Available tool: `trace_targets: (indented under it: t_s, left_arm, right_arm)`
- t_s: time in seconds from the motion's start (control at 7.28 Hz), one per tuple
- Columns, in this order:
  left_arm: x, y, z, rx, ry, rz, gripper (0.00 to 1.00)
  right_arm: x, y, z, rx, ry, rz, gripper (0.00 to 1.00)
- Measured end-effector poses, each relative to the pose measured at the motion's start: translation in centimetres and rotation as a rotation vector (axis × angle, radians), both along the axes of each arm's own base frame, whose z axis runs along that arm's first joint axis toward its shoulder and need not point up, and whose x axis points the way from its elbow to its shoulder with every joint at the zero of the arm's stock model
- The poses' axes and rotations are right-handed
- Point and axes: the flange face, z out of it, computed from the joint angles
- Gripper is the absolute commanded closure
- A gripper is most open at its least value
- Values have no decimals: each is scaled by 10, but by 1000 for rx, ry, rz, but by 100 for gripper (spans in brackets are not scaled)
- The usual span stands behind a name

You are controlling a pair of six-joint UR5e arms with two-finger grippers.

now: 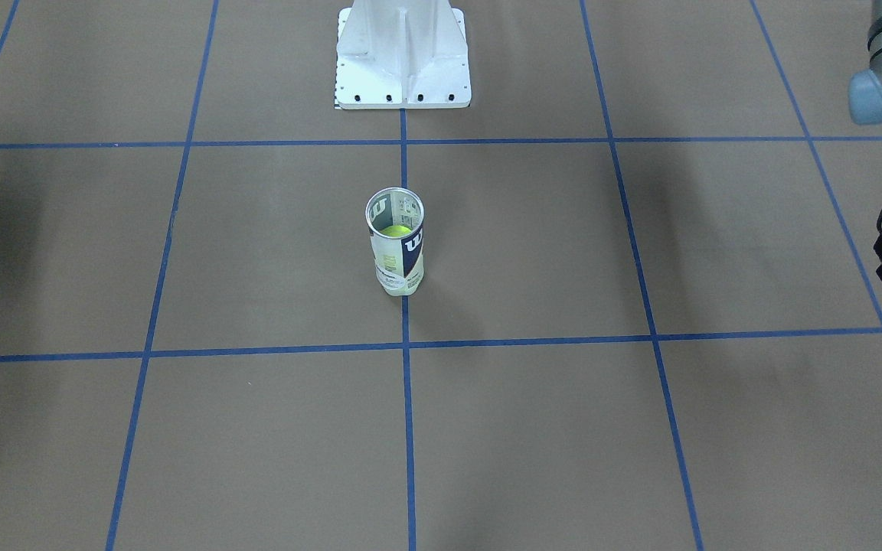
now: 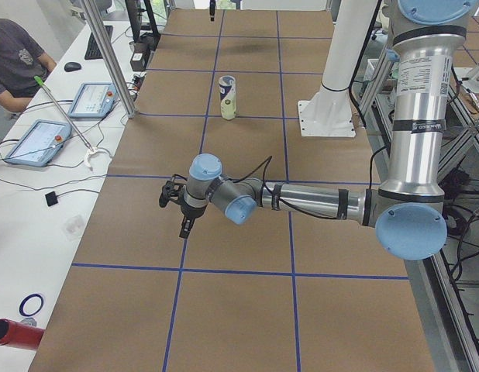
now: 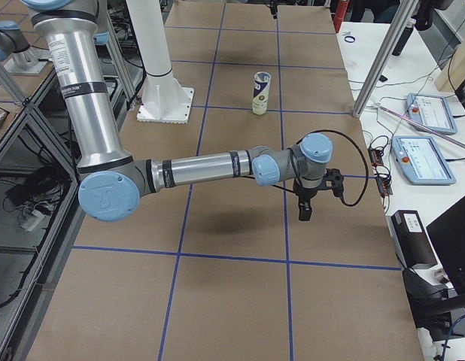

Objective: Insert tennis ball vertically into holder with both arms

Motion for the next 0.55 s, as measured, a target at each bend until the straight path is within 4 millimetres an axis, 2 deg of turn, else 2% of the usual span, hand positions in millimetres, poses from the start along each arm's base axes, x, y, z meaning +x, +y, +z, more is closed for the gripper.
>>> trace_targets:
  t_s: [0.14, 0.27, 0.55]
  left_arm:
    - [-16, 4, 10, -71, 62, 1, 0]
    - [-36, 8, 17, -159, 143, -16, 0]
    - [-70, 8, 13, -360, 292, -124, 0]
  right_arm:
    - [10, 5, 7, 1, -2, 0, 1]
    - [19, 10, 16, 7, 1, -8, 1]
    - [30, 18, 31, 8, 12, -27, 1]
